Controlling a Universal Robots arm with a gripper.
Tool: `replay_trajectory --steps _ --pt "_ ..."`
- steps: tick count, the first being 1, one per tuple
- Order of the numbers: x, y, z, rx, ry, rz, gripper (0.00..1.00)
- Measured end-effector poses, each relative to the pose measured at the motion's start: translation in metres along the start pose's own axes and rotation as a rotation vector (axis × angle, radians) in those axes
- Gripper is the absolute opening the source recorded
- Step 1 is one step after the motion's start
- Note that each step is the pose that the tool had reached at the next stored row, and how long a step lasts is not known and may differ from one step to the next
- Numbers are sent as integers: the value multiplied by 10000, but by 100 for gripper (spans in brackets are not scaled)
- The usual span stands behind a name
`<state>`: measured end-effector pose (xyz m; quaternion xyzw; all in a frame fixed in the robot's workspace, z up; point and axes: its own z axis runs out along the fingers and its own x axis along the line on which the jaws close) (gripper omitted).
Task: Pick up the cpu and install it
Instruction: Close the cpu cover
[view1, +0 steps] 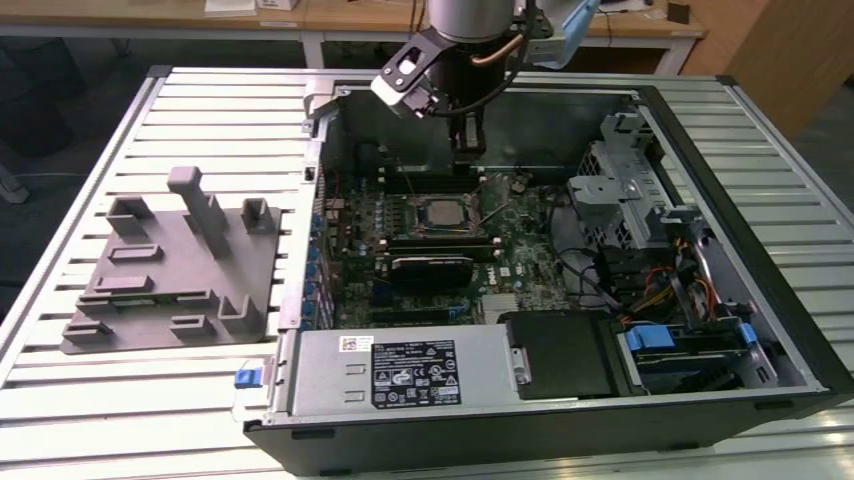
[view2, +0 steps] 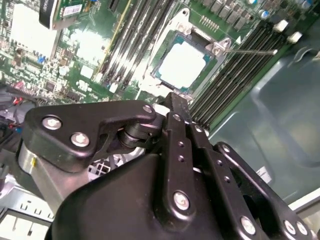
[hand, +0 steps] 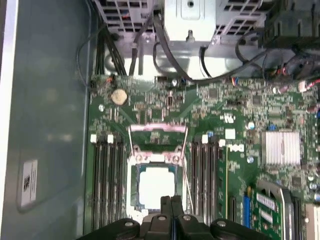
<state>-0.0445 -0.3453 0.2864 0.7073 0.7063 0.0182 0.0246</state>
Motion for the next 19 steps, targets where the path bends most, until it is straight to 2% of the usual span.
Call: replay_trajectory --steps 4,7,11,16,19 --pt "0 113 7 163 1 -2 12" --pt "0 208 14 316 3 -11 12" --pt "0 297 20 459 6 -116 12" --pt "0 336 32 468 24 -612 12" --pt "4 412 47 485 26 -656 12"
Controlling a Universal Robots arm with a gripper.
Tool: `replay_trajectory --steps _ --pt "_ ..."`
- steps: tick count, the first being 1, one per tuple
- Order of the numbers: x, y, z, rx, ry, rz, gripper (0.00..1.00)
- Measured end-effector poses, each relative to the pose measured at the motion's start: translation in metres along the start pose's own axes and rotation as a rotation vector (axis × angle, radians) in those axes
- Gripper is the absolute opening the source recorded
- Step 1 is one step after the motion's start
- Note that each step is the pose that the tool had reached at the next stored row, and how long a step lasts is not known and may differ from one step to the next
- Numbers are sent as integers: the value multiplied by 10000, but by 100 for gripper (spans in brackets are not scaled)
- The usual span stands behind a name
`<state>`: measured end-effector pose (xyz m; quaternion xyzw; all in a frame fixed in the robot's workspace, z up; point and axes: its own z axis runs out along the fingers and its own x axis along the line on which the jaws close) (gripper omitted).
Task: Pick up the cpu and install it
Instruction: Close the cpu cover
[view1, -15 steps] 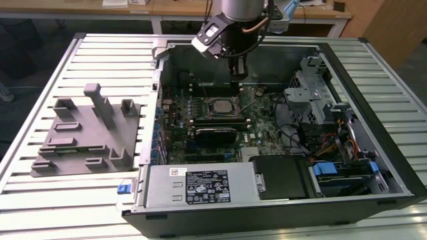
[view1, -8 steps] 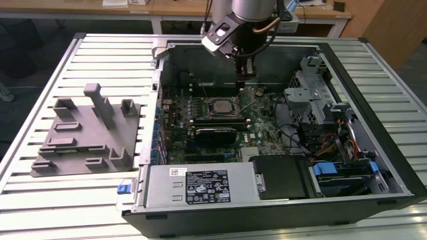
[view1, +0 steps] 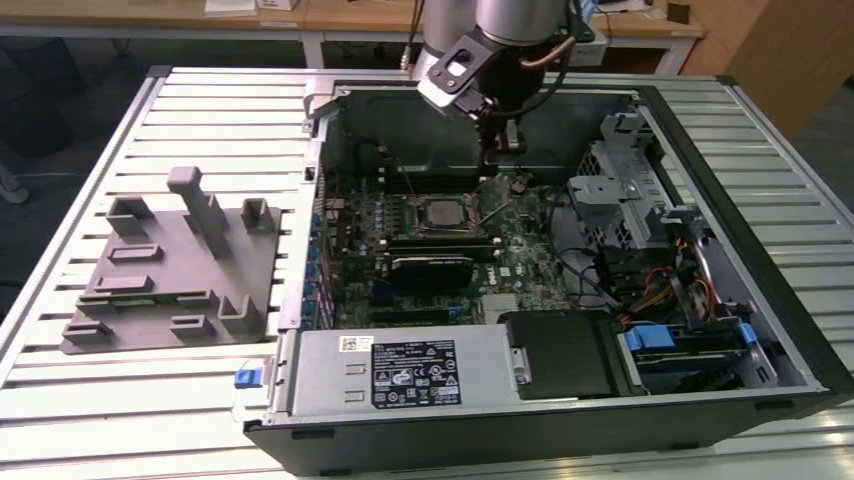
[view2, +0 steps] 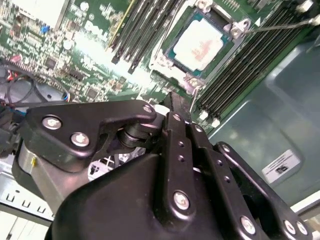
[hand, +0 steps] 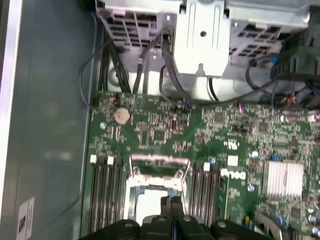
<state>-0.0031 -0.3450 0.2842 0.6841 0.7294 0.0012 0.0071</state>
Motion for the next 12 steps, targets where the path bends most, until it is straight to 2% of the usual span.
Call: replay_trajectory --steps 3,7,12 --pt "8 72 17 26 2 -7 12" --pt "26 119 43 28 4 -75 12" --pt "66 218 102 35 4 -93 12"
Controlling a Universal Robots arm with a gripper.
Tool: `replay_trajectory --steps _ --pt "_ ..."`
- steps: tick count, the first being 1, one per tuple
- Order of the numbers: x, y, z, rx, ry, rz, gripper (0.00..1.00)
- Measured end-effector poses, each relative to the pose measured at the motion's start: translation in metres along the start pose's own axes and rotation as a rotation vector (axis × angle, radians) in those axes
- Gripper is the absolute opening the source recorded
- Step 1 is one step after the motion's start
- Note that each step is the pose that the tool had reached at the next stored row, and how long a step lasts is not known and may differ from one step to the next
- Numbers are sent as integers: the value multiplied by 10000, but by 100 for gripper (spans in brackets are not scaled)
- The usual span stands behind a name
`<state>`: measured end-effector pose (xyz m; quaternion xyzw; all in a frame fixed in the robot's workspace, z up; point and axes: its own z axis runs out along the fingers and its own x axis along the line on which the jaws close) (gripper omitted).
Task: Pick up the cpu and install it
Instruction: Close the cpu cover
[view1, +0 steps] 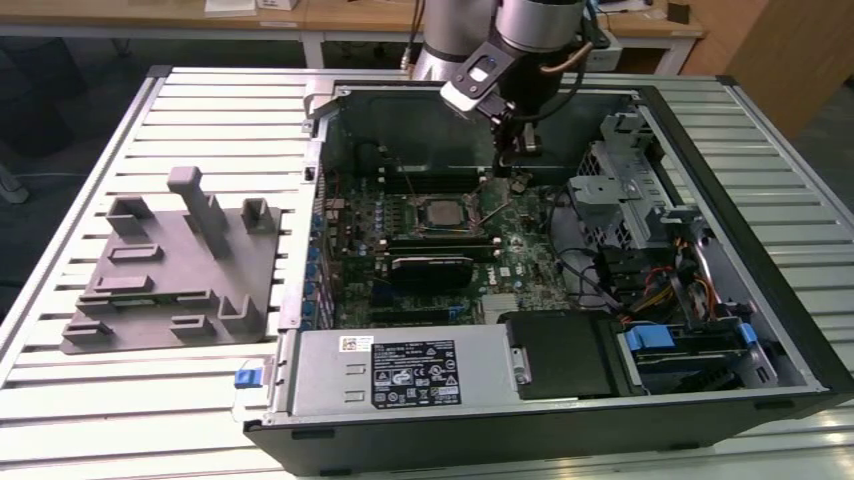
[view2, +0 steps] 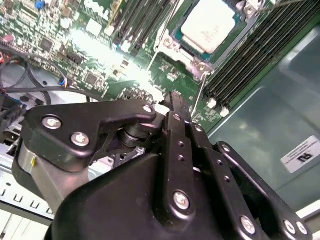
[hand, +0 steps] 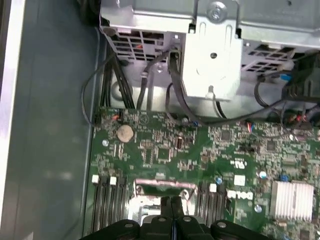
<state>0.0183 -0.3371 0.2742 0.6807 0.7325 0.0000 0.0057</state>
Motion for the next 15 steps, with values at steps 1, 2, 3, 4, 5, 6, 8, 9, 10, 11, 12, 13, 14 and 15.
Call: replay_trajectory --steps 1,2,3,4,5,6,8,9,10,11,12,13,14,15 --pt "7 23 11 3 1 0 12" --pt "12 45 22 5 2 -1 12" --pt "17 67 29 10 1 -1 12" --pt "19 90 35 15 0 -1 12" --pt "22 108 40 17 -2 0 12" --pt "26 127 45 19 -4 -1 12" --pt "35 159 61 22 -12 -1 12" --pt "38 173 70 23 -13 -1 12" --pt "41 184 81 24 -14 -2 12" --pt "43 193 92 25 -14 -1 12" --pt "44 204 102 25 -13 -1 12" --pt "45 214 112 26 -13 -1 12" --pt "45 225 122 26 -13 -1 12" --pt "46 235 131 26 -13 0 12"
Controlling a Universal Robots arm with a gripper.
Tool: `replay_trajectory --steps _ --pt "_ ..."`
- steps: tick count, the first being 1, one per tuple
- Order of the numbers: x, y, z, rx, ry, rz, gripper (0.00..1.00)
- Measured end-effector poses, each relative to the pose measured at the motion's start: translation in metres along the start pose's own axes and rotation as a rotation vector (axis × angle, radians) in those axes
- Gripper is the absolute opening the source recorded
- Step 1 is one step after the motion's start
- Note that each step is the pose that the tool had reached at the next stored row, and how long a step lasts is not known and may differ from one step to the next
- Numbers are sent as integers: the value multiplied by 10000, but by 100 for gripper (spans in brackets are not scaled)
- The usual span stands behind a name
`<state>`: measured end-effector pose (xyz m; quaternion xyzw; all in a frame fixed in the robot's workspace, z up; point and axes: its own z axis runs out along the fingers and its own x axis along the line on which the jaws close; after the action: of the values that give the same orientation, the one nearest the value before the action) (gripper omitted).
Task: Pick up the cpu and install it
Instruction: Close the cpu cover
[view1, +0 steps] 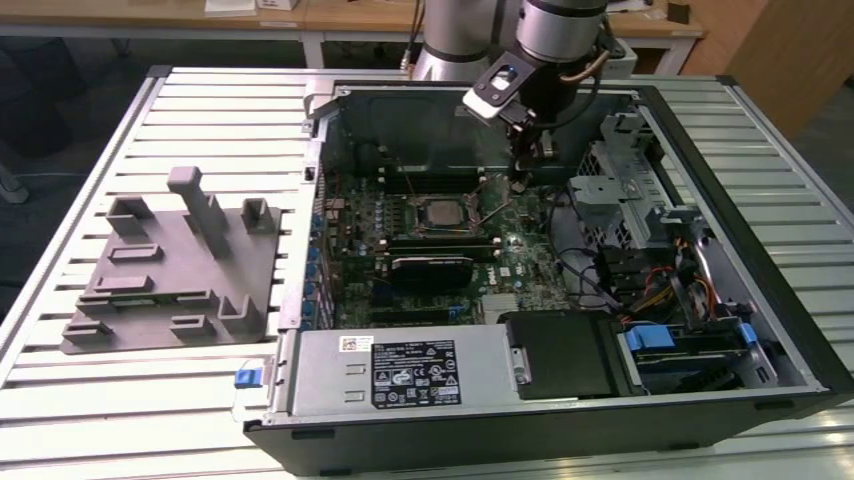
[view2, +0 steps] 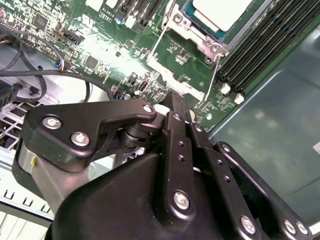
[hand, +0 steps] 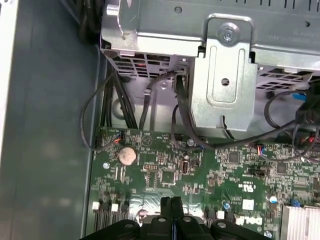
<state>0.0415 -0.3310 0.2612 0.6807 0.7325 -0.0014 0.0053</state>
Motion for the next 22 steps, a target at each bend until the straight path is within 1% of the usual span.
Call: replay_trajectory --steps 6,12,14,16,22 --pt "2 45 55 3 0 -1 12" --pt "4 46 149 6 0 -1 12" --pt "4 42 155 6 -1 -1 12" --pt "6 19 156 6 1 -1 12" --pt "15 -98 156 6 2 -1 12"
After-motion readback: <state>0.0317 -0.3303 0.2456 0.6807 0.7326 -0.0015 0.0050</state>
